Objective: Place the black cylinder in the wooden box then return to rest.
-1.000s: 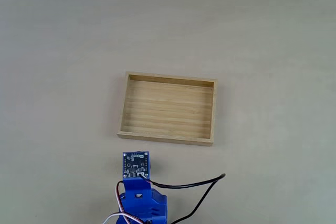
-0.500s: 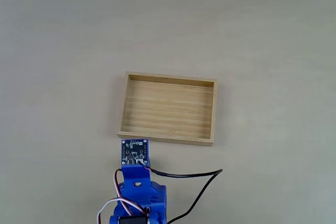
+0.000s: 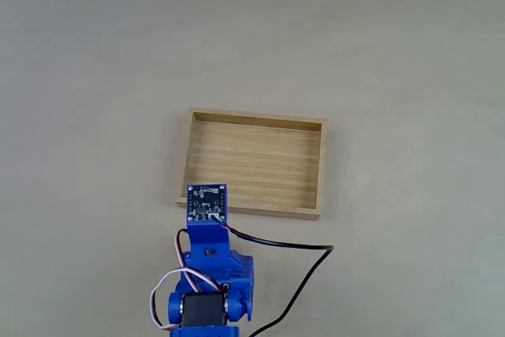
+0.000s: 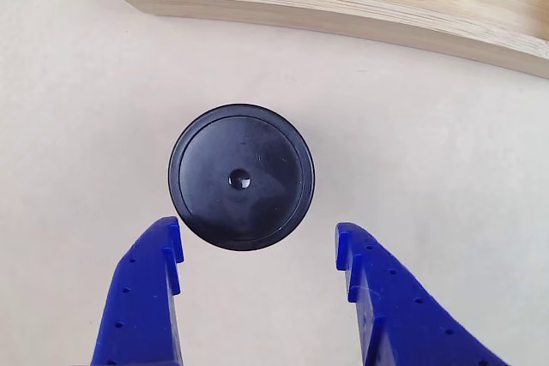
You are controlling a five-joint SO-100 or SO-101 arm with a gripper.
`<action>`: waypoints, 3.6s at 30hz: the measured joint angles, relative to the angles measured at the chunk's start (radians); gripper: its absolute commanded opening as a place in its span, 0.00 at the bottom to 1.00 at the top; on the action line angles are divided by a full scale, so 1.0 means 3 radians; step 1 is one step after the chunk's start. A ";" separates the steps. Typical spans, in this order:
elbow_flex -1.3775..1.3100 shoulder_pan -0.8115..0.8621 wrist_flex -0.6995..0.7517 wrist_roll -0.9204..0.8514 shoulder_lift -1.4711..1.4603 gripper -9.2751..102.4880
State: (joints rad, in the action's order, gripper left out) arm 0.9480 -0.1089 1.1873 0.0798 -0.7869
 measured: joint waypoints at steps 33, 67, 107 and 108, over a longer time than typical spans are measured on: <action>-0.0159 -0.0107 -0.0210 0.0020 0.0281 0.34; -0.0159 -0.0102 -0.0537 0.0143 0.0573 0.33; -0.0066 -0.0107 -0.0562 0.0143 0.0573 0.27; -0.0066 -0.0107 -0.0562 0.0143 0.0573 0.27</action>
State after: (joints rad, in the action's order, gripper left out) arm 0.9281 -0.1411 1.0186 0.1227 -0.6151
